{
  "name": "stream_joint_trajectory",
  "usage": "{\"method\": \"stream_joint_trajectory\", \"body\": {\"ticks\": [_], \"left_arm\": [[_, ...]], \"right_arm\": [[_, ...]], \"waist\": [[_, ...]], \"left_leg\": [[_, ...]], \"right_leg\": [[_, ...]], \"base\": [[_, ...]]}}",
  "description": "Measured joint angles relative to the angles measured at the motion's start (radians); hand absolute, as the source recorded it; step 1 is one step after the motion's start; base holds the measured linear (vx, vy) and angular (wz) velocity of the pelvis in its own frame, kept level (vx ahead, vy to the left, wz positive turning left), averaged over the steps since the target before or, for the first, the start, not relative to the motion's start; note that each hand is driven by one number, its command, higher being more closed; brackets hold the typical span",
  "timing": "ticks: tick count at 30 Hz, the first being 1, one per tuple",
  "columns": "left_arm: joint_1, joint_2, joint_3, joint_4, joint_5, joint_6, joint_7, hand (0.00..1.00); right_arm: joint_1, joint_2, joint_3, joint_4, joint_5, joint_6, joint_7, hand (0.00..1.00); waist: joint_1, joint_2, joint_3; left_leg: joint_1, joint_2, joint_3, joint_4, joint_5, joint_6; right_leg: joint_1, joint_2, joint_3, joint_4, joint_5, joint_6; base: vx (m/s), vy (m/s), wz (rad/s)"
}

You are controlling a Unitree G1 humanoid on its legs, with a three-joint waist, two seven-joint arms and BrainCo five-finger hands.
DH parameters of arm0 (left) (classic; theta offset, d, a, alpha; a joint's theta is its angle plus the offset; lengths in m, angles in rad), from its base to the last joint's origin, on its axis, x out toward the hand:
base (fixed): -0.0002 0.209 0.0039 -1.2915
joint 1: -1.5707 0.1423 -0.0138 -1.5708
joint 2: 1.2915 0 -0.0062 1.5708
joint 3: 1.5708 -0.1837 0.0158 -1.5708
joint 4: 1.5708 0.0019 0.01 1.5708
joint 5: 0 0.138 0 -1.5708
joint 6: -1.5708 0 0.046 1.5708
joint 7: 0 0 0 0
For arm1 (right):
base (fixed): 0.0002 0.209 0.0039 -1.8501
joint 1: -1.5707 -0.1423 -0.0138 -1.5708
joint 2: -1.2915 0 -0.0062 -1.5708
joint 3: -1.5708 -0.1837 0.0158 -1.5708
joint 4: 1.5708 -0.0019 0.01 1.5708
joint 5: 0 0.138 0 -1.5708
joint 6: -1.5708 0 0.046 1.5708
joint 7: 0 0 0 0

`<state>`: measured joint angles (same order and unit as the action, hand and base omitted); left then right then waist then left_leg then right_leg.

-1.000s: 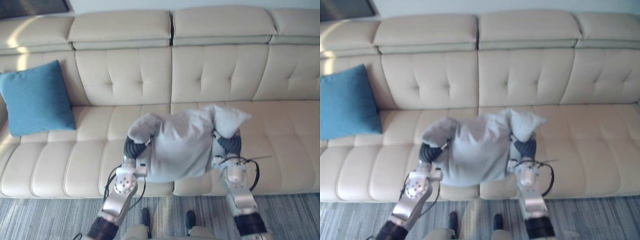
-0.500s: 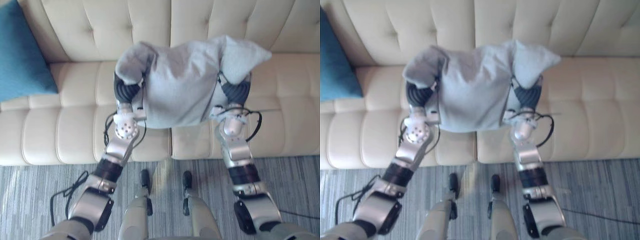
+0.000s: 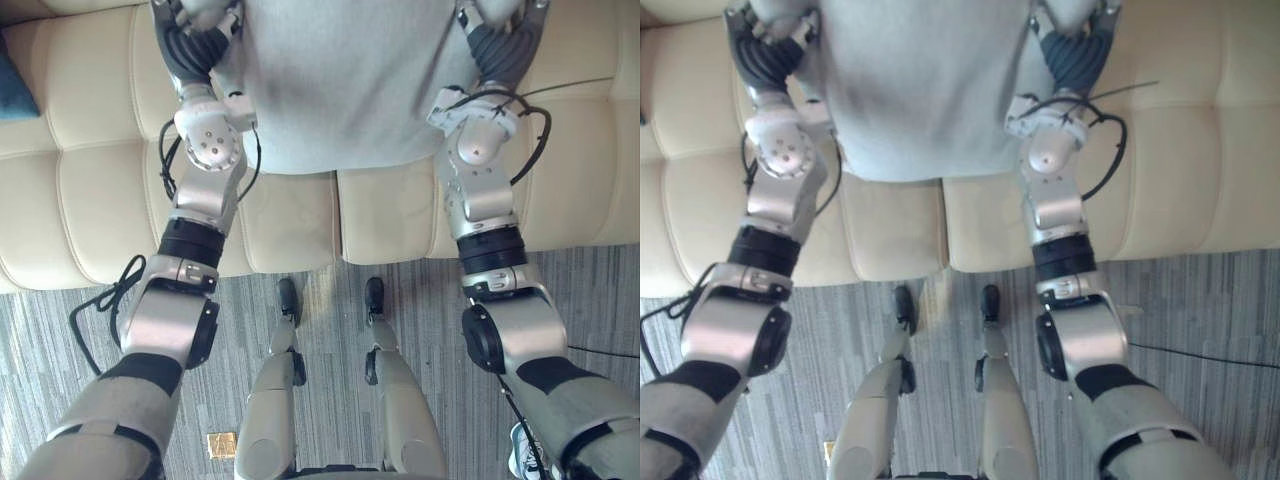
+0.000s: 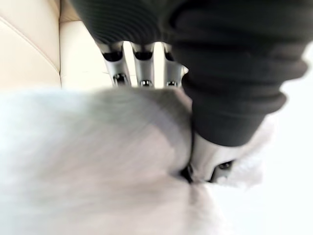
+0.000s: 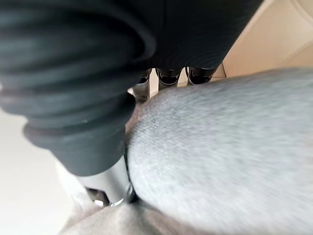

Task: Pick up cushions and gather them together orderly.

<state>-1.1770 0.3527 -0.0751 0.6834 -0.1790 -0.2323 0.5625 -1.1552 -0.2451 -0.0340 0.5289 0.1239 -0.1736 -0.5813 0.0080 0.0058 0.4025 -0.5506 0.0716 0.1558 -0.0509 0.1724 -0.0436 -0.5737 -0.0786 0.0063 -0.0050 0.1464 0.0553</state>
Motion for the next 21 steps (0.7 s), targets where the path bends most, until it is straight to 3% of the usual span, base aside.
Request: {"method": "stream_joint_trajectory", "body": {"ticks": [5, 12, 18, 21], "left_arm": [[-0.083, 0.058, 0.043, 0.079, -0.044, 0.008, -0.042, 0.0], [-0.09, 0.151, 0.171, 0.053, -0.168, 0.013, -0.067, 0.0], [0.294, 0.146, 0.26, -0.259, -0.196, -0.023, -0.095, 0.0], [0.524, 0.047, 0.294, -0.351, -0.194, -0.029, -0.12, 0.0]], "right_arm": [[-0.039, -0.072, -0.027, 0.06, 0.109, -0.002, 0.038, 0.0], [-0.031, -0.227, -0.093, 0.055, 0.25, -0.005, 0.089, 0.0], [0.352, -0.271, -0.129, -0.199, 0.268, -0.015, 0.173, 0.0], [0.583, -0.234, -0.184, -0.27, 0.246, -0.018, 0.213, 0.0]], "waist": [[0.002, 0.0, 0.0], [0.007, 0.0, 0.0], [0.015, 0.003, -0.003], [0.023, 0.005, -0.006]], "left_leg": [[-0.003, 0.003, 0.0, -0.001, 0.0, 0.0], [0.018, 0.011, 0.001, -0.001, 0.0, 0.0], [0.099, 0.013, -0.004, -0.007, -0.008, -0.01], [0.118, 0.012, -0.015, -0.018, -0.008, -0.01]], "right_leg": [[-0.003, -0.001, -0.001, 0.0, 0.0, 0.0], [0.016, -0.001, -0.006, 0.0, 0.0, 0.0], [0.096, -0.003, -0.028, 0.0, -0.014, 0.004], [0.116, -0.003, -0.044, -0.001, -0.028, -0.003]], "base": [[0.0, 0.0, 0.0], [0.0, 0.0, 0.0], [0.02, -0.03, 0.01], [0.01, -0.034, 0.11]]}}
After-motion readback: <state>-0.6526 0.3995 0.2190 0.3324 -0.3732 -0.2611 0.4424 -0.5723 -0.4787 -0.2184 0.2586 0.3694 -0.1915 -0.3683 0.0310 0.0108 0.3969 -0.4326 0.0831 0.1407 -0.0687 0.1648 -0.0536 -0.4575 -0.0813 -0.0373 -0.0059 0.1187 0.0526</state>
